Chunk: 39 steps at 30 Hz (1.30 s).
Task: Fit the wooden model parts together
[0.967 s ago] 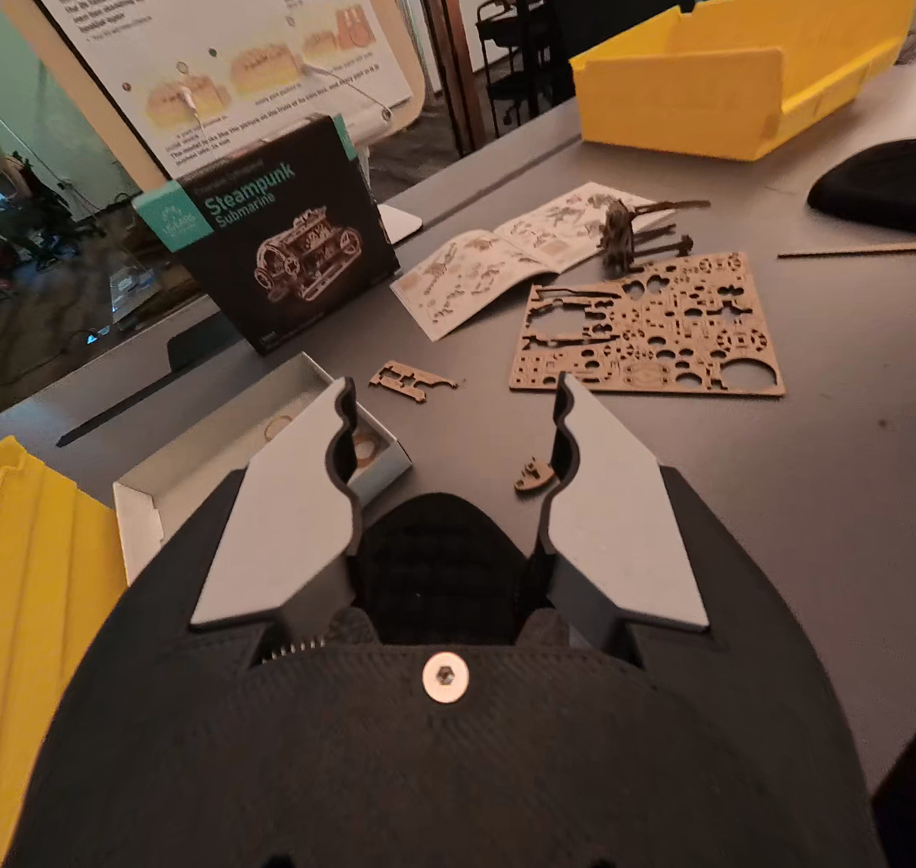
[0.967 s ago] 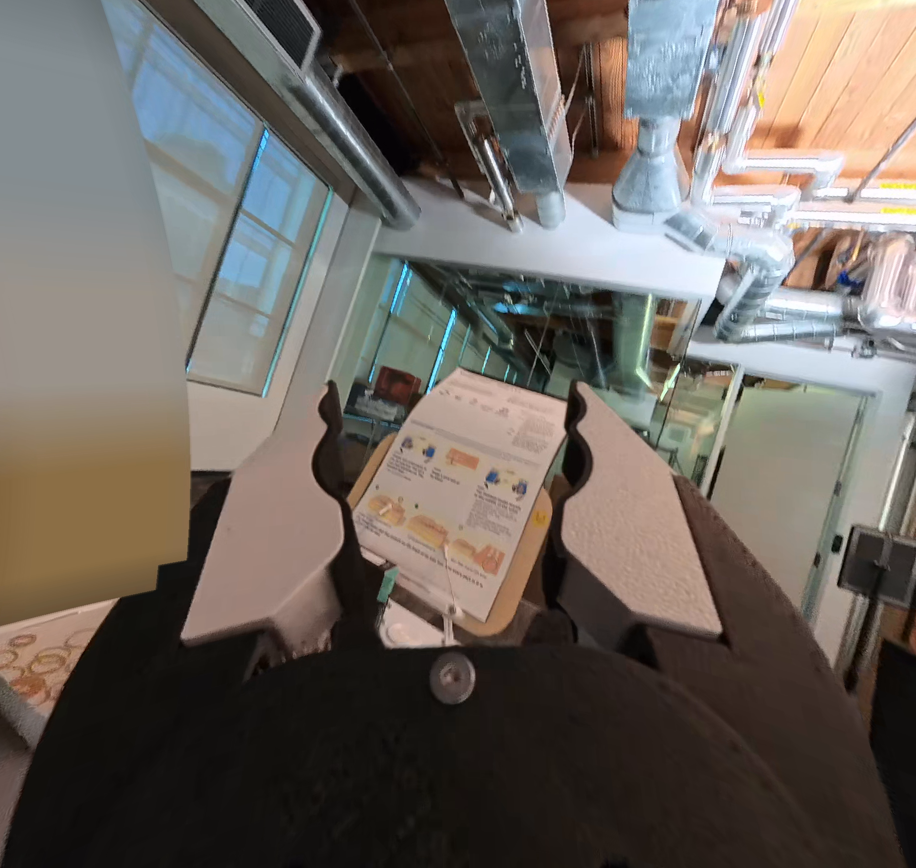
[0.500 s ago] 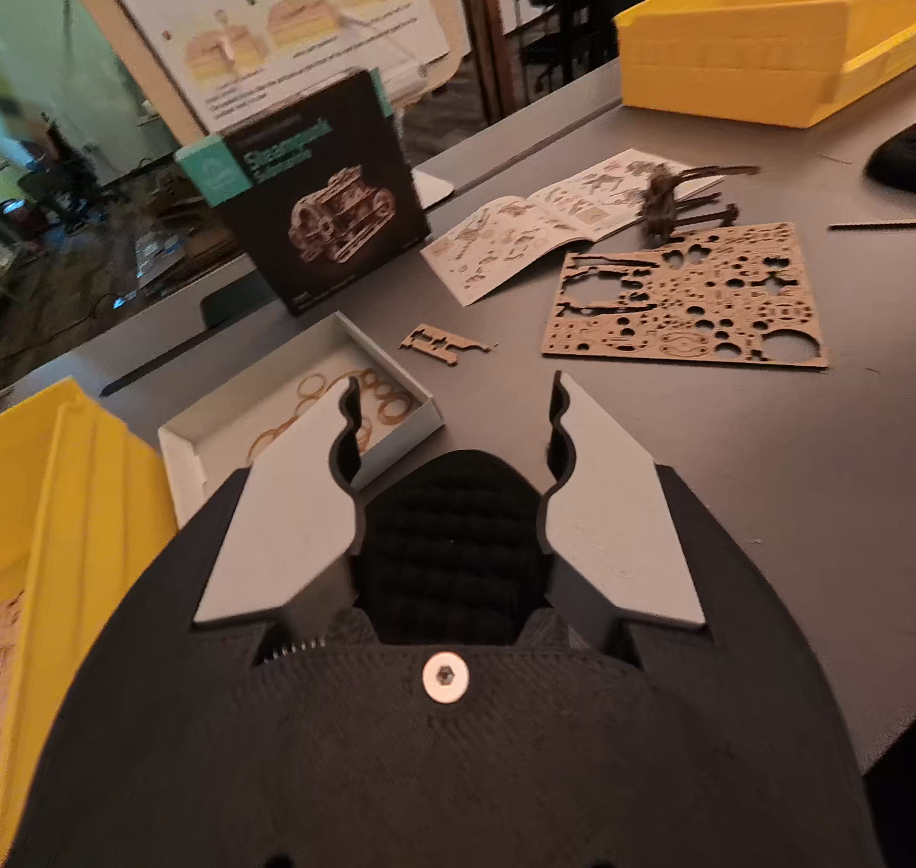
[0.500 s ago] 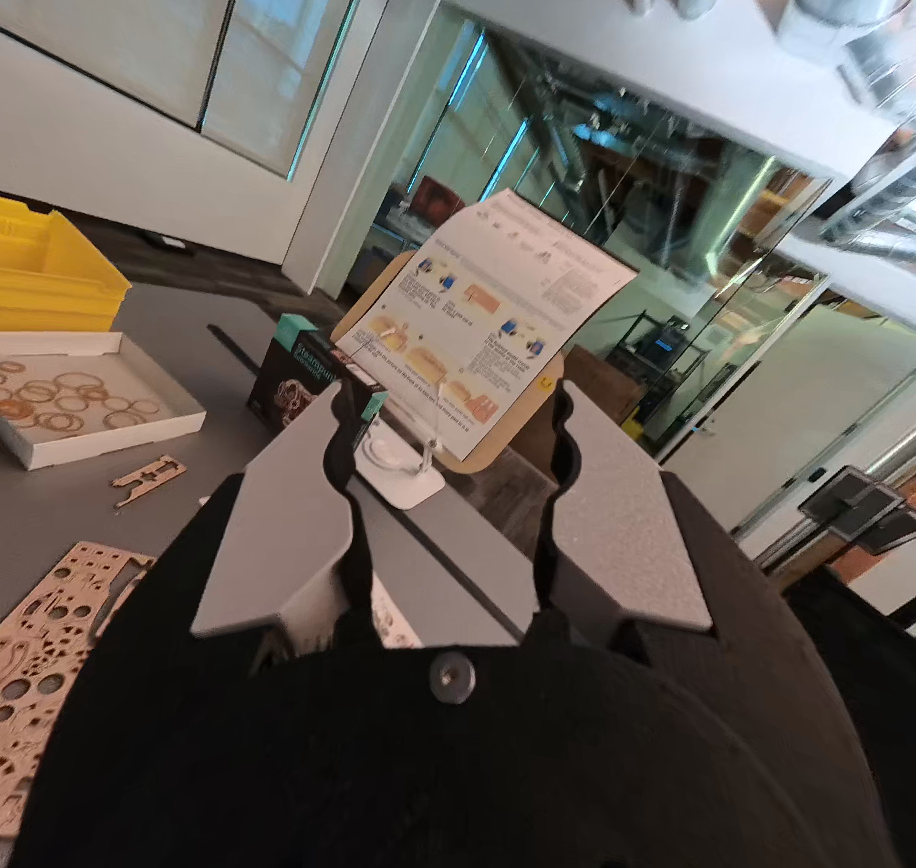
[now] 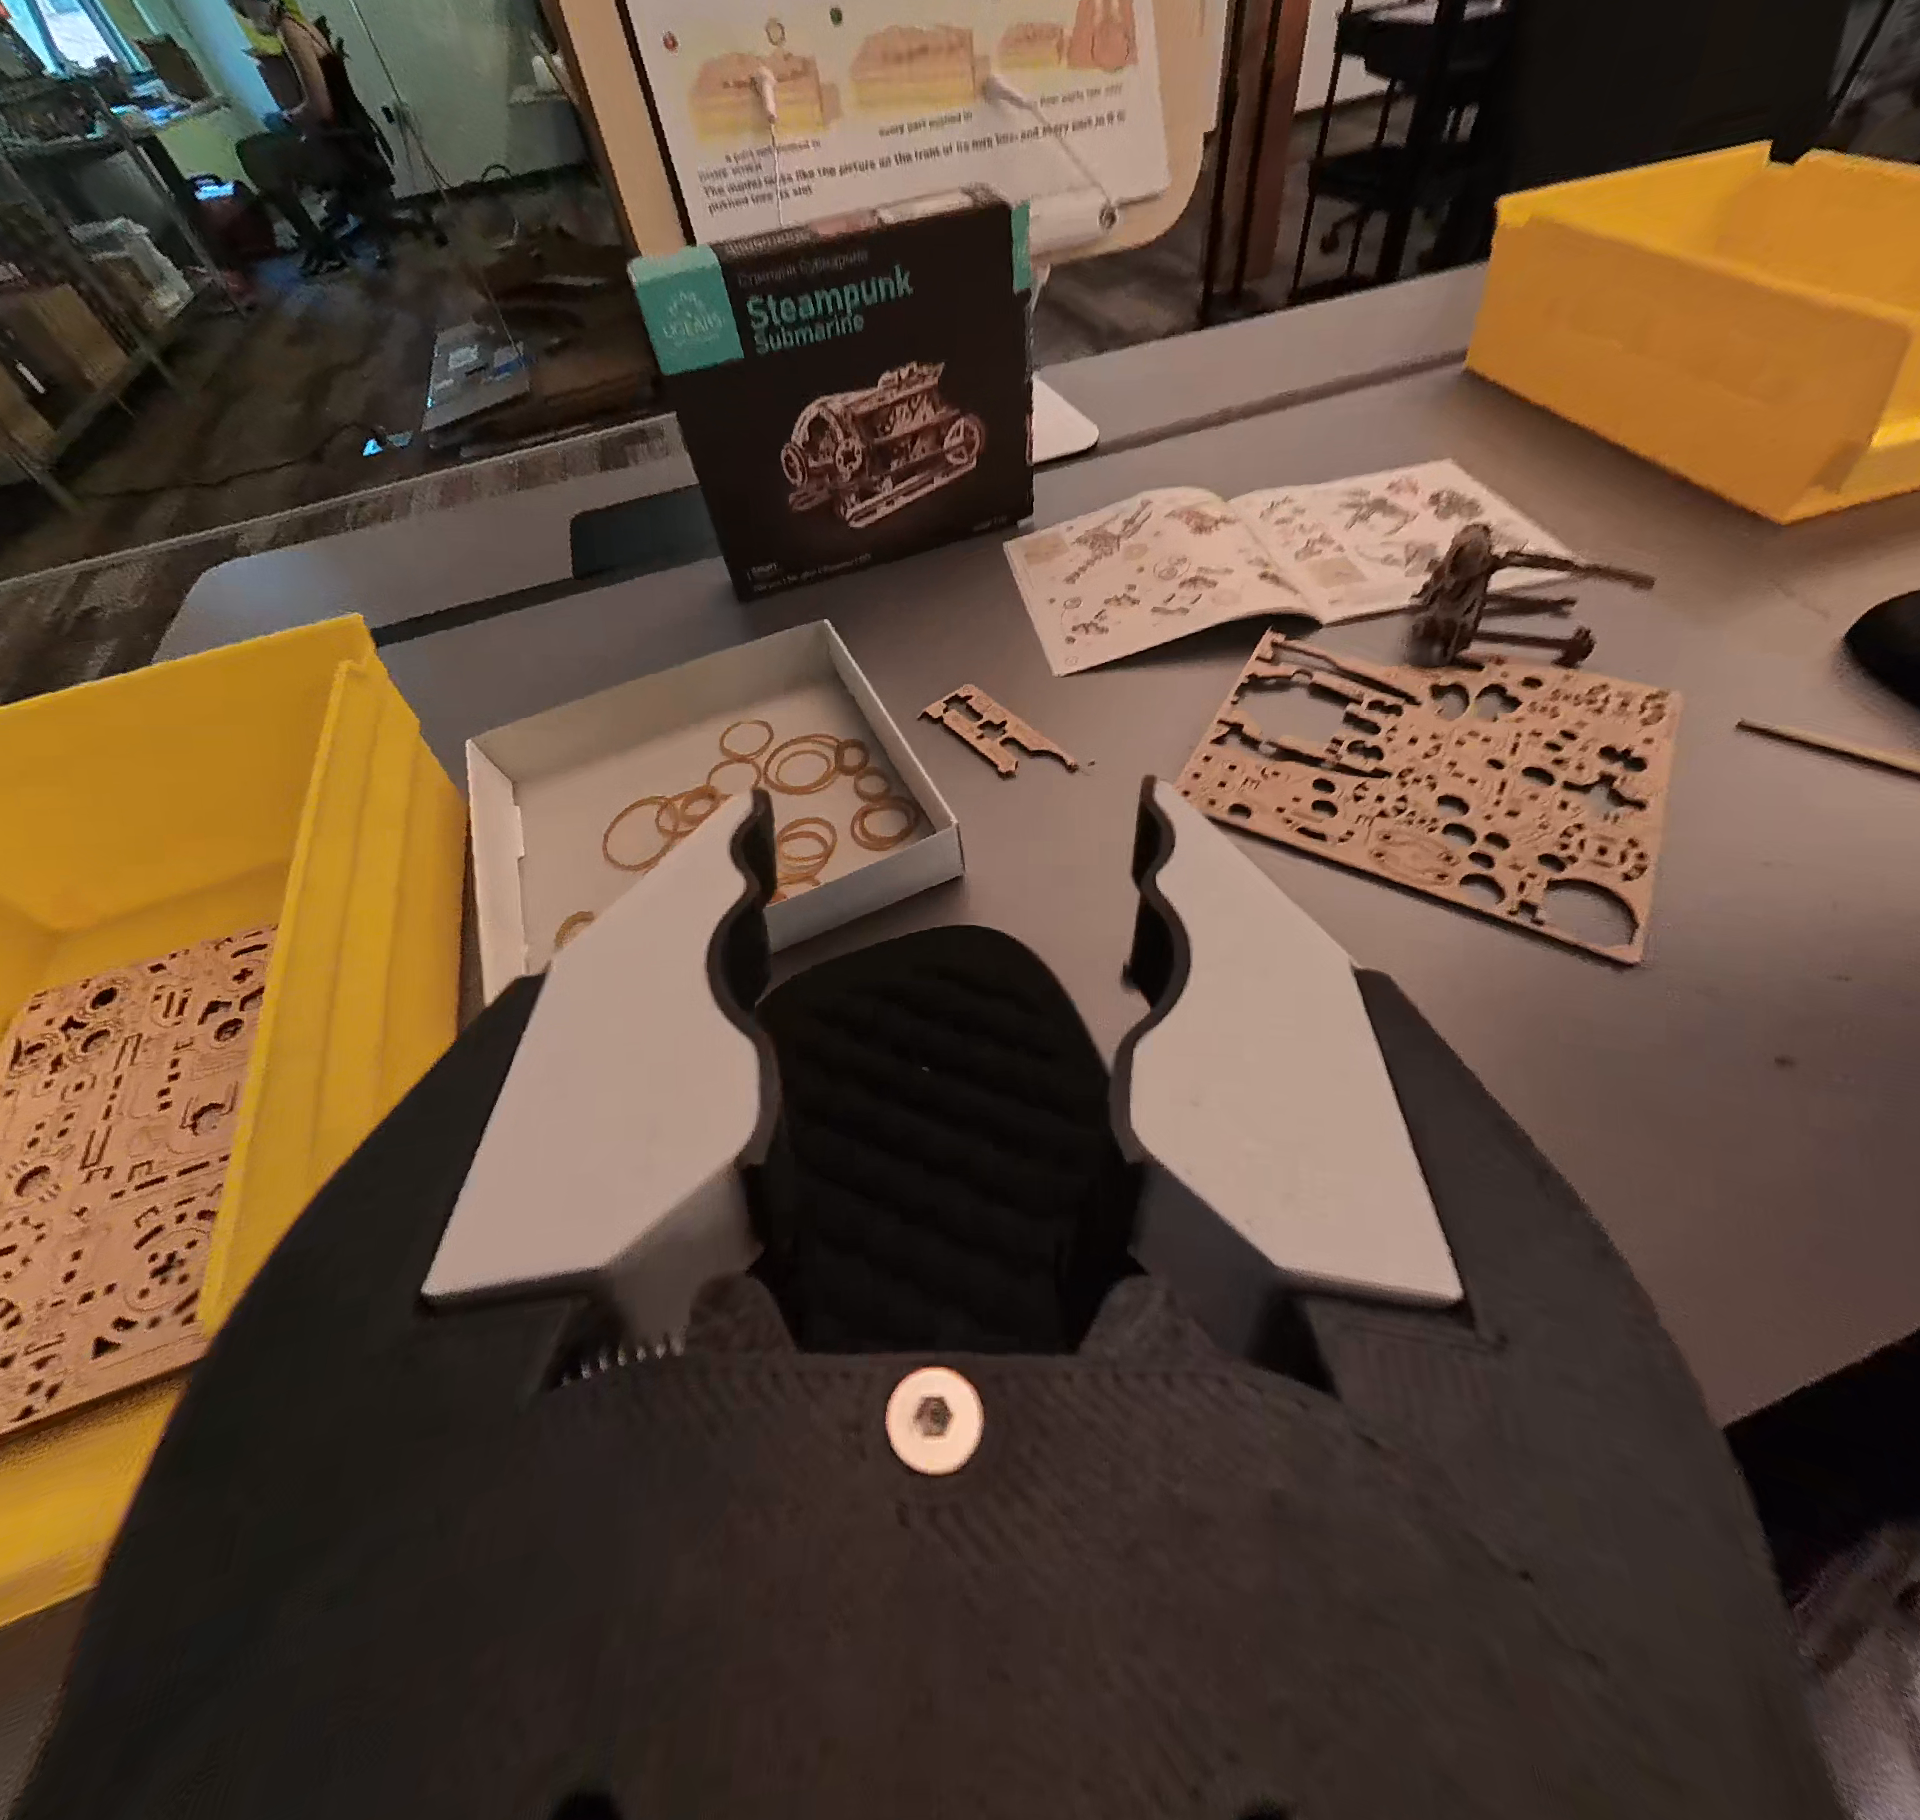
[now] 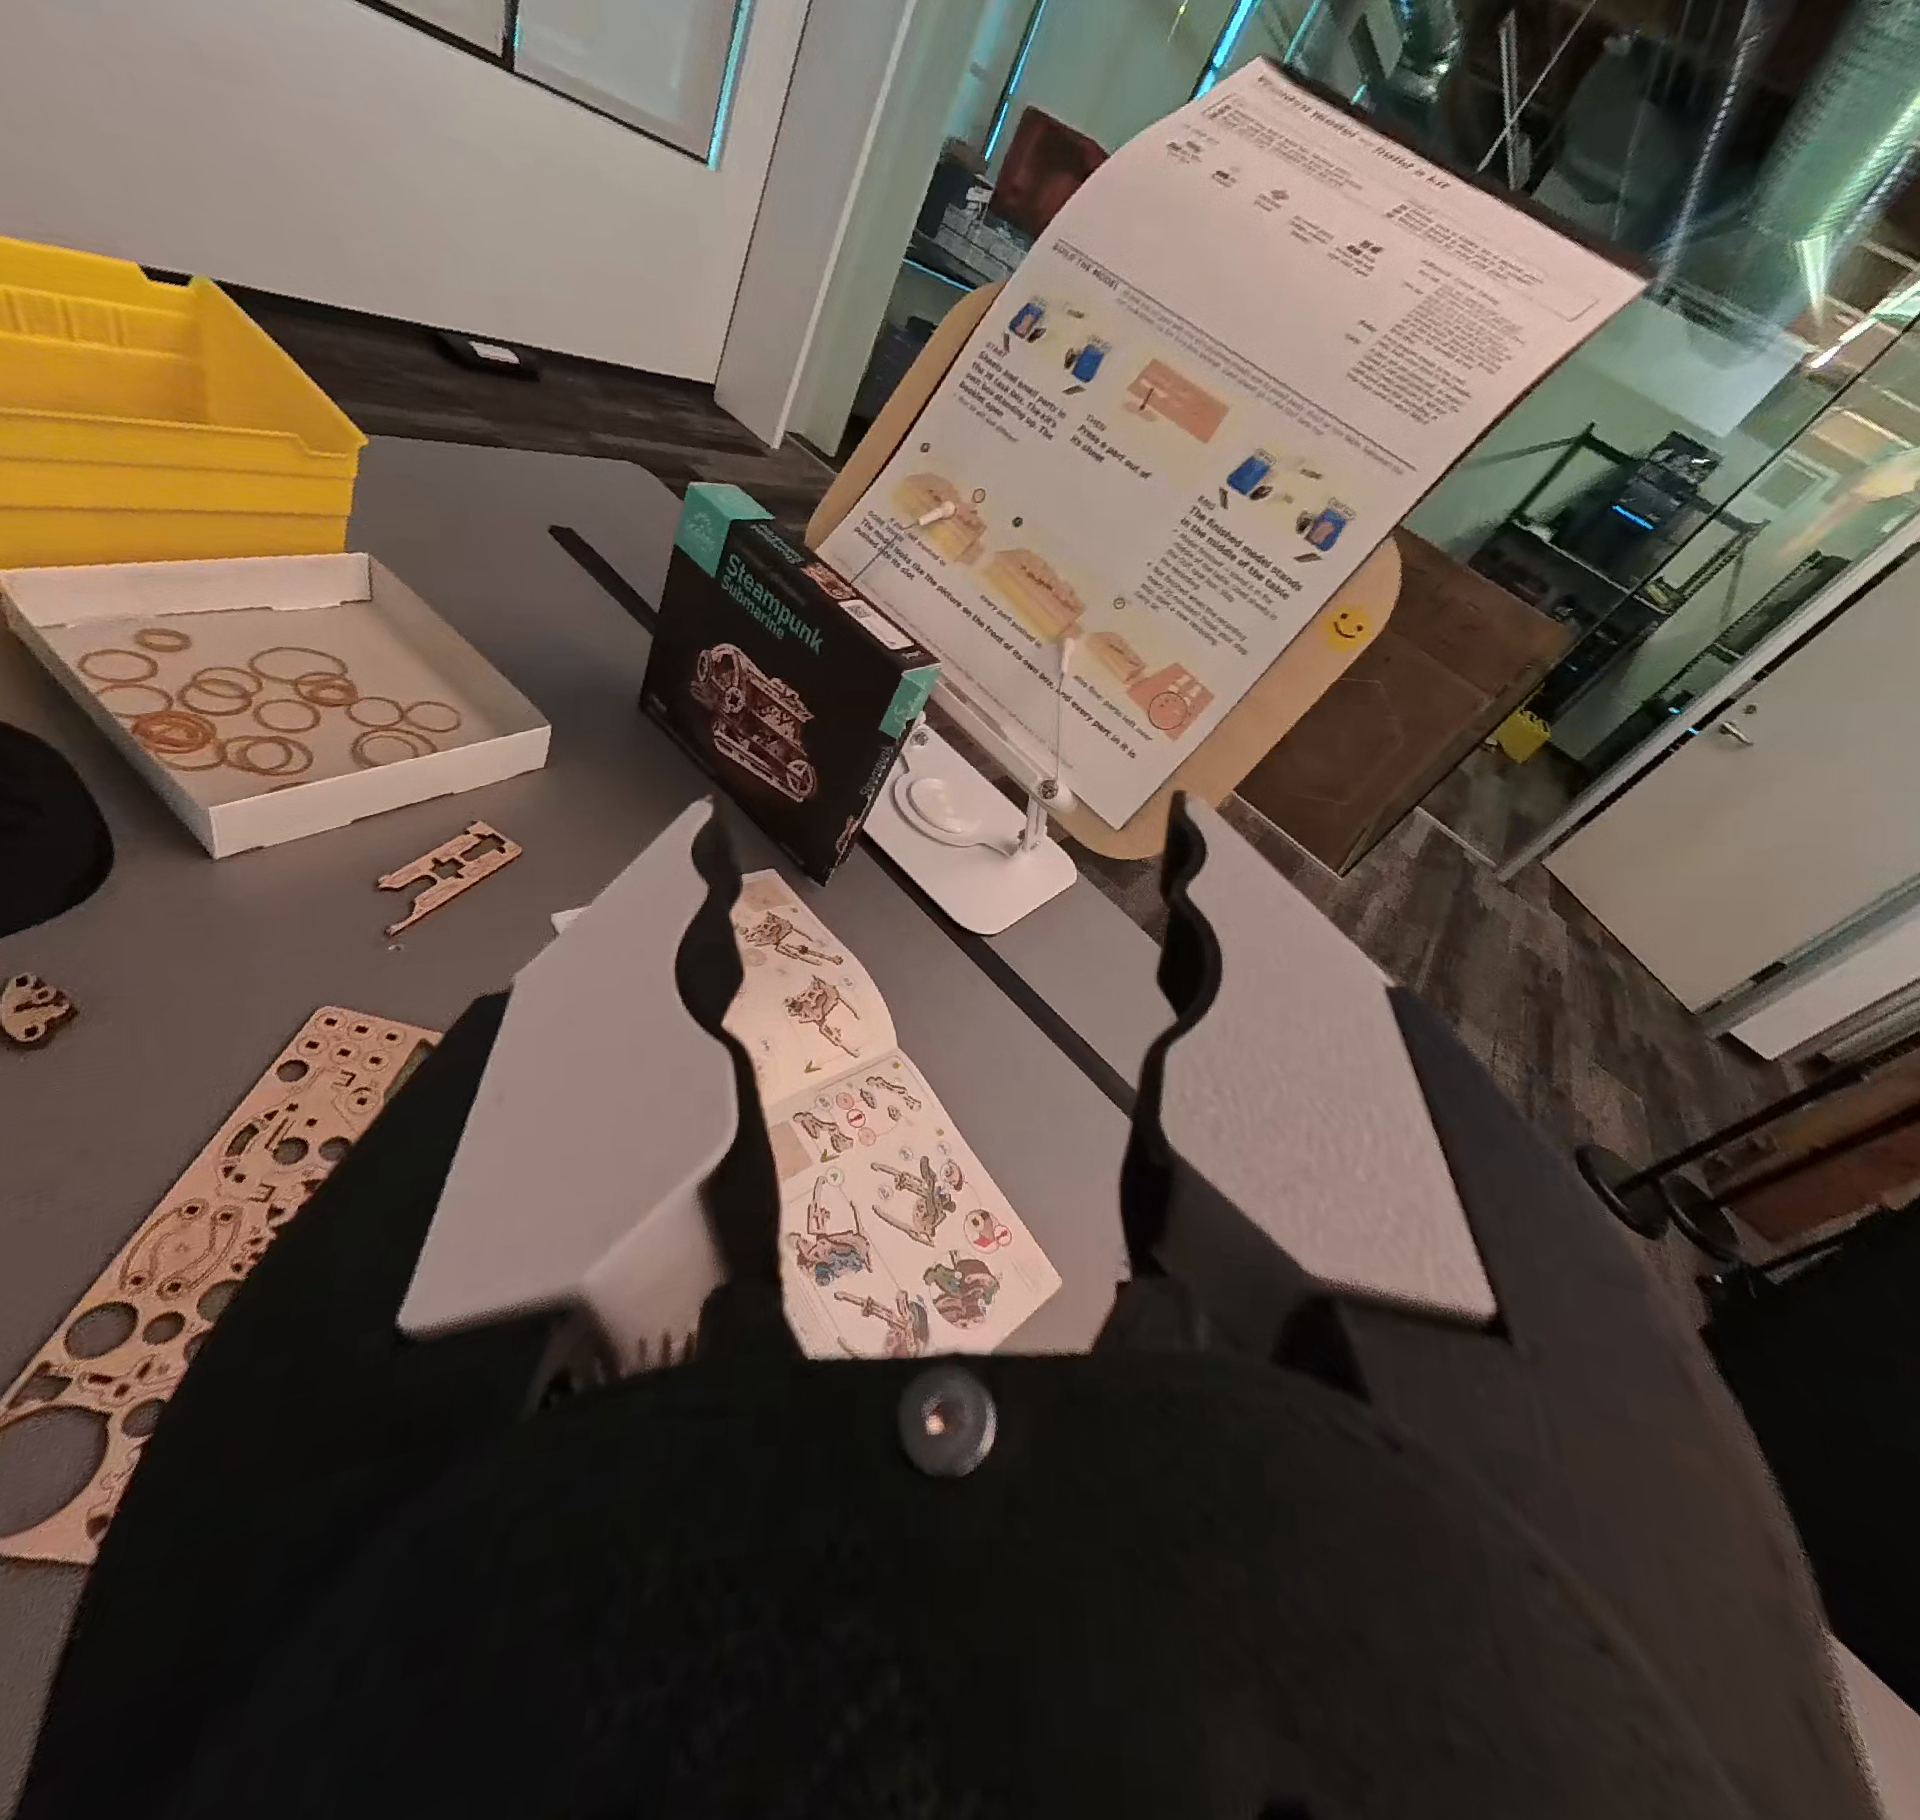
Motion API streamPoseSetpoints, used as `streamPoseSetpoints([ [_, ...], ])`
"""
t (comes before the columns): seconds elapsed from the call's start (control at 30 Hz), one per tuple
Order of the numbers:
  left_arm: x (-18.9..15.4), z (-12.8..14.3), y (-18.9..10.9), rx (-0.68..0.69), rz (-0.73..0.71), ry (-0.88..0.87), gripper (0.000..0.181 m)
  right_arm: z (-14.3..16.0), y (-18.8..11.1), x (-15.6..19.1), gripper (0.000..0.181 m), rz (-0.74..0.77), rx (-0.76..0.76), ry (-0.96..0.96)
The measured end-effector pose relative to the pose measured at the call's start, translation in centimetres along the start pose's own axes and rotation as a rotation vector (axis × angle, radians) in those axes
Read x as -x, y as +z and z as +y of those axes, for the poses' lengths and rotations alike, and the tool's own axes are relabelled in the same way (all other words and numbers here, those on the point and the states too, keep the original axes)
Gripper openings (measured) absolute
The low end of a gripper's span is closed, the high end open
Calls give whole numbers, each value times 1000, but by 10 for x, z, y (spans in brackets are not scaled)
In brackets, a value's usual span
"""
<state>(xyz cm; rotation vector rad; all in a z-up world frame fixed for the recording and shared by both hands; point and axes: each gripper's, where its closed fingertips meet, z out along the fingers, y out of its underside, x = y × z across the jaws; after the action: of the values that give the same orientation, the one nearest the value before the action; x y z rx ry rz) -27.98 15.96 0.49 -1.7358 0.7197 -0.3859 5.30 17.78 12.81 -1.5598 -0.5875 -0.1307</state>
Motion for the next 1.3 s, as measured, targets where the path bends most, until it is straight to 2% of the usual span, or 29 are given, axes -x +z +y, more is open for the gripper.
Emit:
streamPoseSetpoints([
  [0.03, -3, -3, -3, -14, 4, -8, 68, -2, -4, -4, 81, 10, -13, 4],
  [0.23, -21, -19, -21, -55, -11, -4, 73, -17, -36, -32, 81, 85, -89, 5],
  [0.3, -25, -22, -30, -61, -33, 10, 72, -18, -45, -33, 79, 65, -89, -5],
  [0.43, -32, -25, -44, -38, -46, 33, 59, -7, -58, -13, 56, -102, -28, -51],
  [0.53, -35, -26, -50, -26, -64, 79, 42, -3, -65, -13, 35, -114, -21, -102],
  [0.7, -44, -24, -48, -18, -52, 93, 26, -10, -72, -6, 0, -188, -73, -82],
  [0.77, -49, -23, -46, -25, -31, 96, 4, -11, -74, -4, 0, -211, -89, -79],
  [0.8, -53, -24, -46, -35, -8, 102, 0, -11, -74, -3, 0, -218, -86, -78],
  [0.87, -57, -29, -44, -56, 16, 90, 0, -13, -74, -11, 4, -182, -107, -60],
  [0.93, -58, -33, -42, -63, 25, 90, 0, -16, -73, -16, 20, -163, -134, -34],
  [1.0, -55, -38, -38, -75, 0, 76, 25, -10, -70, -13, 36, -194, -116, -38],
  [1.03, -56, -38, -35, -73, 5, 71, 33, -6, -68, -10, 36, -215, -100, -52],
  [1.1, -62, -36, -29, -64, 40, 68, 33, 6, -61, -3, 35, -243, -49, -96],
  [1.13, -65, -34, -25, -55, 60, 71, 24, 13, -57, 1, 17, -258, -13, -118],
  [1.17, -71, -30, -22, -41, 98, 85, 0, 20, -54, 8, 0, -301, 23, -131],
  [1.3, -86, -16, -5, 11, 199, 46, 0, 42, -36, 43, 0, -474, 119, -88],
])
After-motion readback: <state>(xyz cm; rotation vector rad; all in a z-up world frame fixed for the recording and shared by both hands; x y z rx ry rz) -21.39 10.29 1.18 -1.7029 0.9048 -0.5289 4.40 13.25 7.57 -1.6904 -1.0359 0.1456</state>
